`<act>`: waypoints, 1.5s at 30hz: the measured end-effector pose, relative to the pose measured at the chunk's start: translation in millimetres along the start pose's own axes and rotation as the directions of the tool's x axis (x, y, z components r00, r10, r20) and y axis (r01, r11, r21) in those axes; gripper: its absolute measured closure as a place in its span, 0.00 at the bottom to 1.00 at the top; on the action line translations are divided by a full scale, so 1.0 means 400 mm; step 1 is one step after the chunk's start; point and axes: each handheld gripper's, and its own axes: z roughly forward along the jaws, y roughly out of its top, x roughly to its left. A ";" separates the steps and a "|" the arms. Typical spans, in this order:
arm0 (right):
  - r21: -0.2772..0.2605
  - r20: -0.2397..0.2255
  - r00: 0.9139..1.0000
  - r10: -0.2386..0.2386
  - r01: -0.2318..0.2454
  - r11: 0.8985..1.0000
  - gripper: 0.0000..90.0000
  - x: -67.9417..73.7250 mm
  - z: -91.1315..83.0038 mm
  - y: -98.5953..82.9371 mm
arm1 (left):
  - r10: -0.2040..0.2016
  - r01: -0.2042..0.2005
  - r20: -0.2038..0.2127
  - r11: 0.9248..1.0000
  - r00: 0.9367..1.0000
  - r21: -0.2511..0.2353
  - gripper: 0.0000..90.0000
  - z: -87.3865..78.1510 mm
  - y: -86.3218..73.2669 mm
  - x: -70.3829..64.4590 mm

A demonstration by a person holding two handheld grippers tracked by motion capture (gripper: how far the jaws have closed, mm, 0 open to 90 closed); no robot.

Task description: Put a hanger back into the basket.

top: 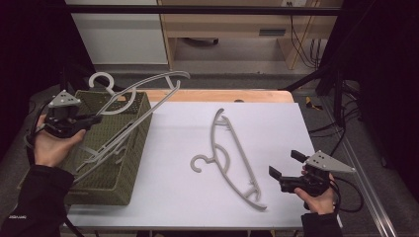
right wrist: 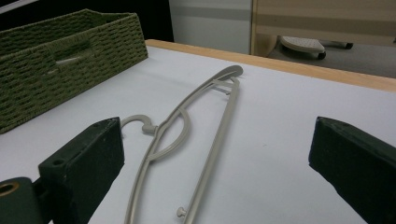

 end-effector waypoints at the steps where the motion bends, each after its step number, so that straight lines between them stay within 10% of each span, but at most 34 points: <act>1: 0.002 -0.001 1.000 0.001 -0.001 1.000 0.04 0.000 0.000 0.000 | -0.001 0.001 -0.005 1.000 1.000 0.001 0.91 -0.001 -0.006 0.006; 25: 0.012 -0.002 1.000 0.001 -0.001 1.000 0.04 0.002 0.008 -0.003 | -0.034 0.044 -0.128 0.996 0.991 0.072 0.90 -0.010 -0.142 0.149; 40: 0.015 -0.001 1.000 -0.002 0.002 1.000 0.04 0.002 0.011 -0.004 | -0.041 0.057 -0.161 0.994 0.986 0.096 0.90 -0.023 -0.200 0.185; 45: 0.018 -0.003 1.000 -0.002 0.002 1.000 0.04 0.002 0.011 -0.005 | 0.014 0.015 -0.204 0.990 0.979 0.138 0.90 -0.015 -0.196 0.179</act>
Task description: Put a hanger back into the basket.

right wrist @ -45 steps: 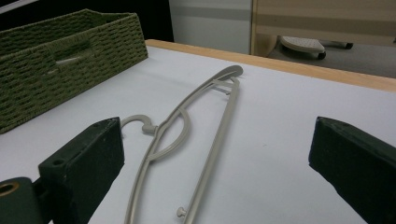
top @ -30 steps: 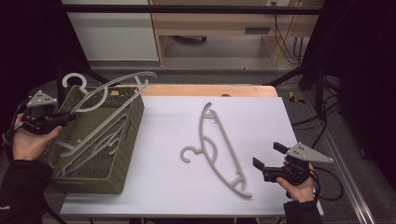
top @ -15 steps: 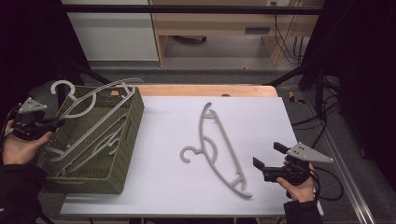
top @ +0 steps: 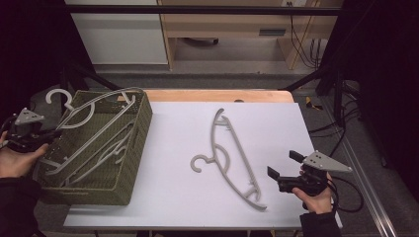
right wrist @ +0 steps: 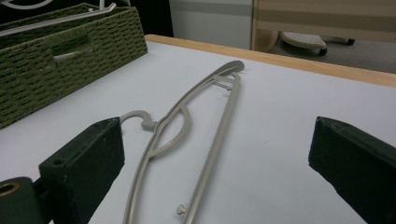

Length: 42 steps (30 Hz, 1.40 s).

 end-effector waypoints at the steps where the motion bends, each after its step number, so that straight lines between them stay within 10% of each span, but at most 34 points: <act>1: 0.000 -0.001 1.000 0.001 -0.001 1.000 0.04 0.000 0.000 0.000 | -0.003 0.003 0.000 1.000 1.000 -0.001 0.90 0.002 -0.001 0.001; 27: 0.001 -0.001 1.000 -0.001 0.001 1.000 0.04 0.003 0.007 -0.001 | 0.041 -0.037 -0.039 0.994 0.998 0.101 0.90 0.091 -0.060 -0.048; 35: 0.002 -0.001 1.000 -0.001 0.001 1.000 0.04 0.003 0.004 -0.001 | 0.000 -0.003 0.066 0.999 0.998 0.038 0.90 0.058 -0.068 -0.065; 42: -0.004 -0.002 1.000 -0.001 0.001 1.000 0.04 0.004 0.001 0.001 | 0.059 -0.067 0.165 0.997 0.985 0.046 0.88 0.024 -0.056 -0.114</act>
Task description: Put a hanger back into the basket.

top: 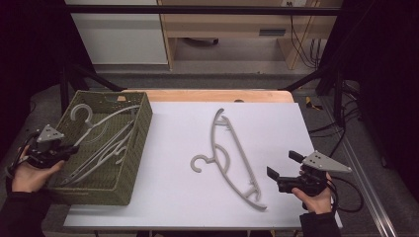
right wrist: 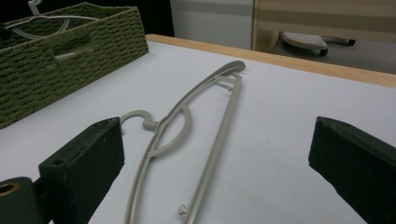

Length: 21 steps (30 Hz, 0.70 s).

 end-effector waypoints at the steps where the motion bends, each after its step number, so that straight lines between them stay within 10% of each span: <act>1: 0.001 0.002 1.000 -0.001 0.001 1.000 0.04 0.000 0.000 0.000 | 0.015 -0.015 0.003 1.000 1.000 0.008 0.88 0.002 0.002 -0.007; 14: -0.001 -0.001 1.000 -0.002 0.002 1.000 0.04 0.002 -0.001 0.001 | 0.037 -0.053 0.116 0.989 0.993 0.137 0.82 0.044 0.014 -0.081; 21: 0.001 0.000 1.000 -0.006 0.006 1.000 0.04 0.001 -0.003 0.001 | 0.002 -0.010 0.110 0.997 0.994 0.072 0.70 0.021 0.018 -0.094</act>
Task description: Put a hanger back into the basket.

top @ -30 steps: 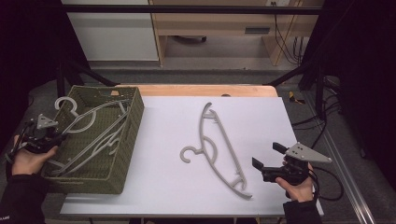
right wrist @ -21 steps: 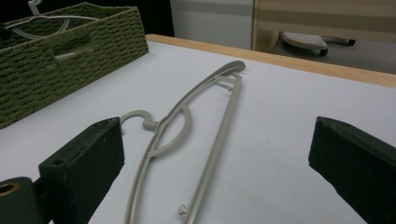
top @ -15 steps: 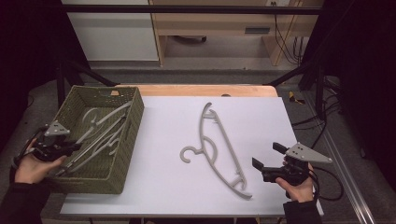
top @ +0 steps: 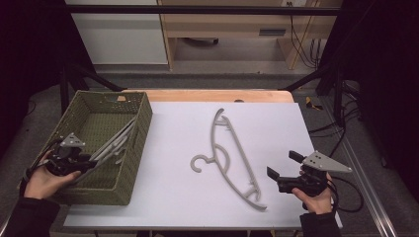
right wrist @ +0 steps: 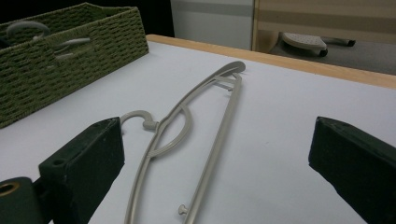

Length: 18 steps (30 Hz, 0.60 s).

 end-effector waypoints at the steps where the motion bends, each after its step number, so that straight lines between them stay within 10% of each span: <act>1: -0.002 -0.001 1.000 0.002 -0.002 1.000 0.04 0.000 0.000 0.000 | -0.010 0.009 -0.010 1.000 1.000 -0.020 0.70 -0.009 0.002 -0.004; 9: -0.003 0.004 1.000 0.004 -0.004 1.000 0.04 0.001 -0.001 0.001 | -0.002 0.000 -0.009 0.982 1.000 -0.189 0.56 -0.071 0.034 -0.049; 18: -0.005 0.001 1.000 0.005 -0.005 1.000 0.04 0.002 -0.002 0.002 | -0.008 0.035 0.066 0.910 0.998 -0.412 0.37 -0.106 0.082 -0.134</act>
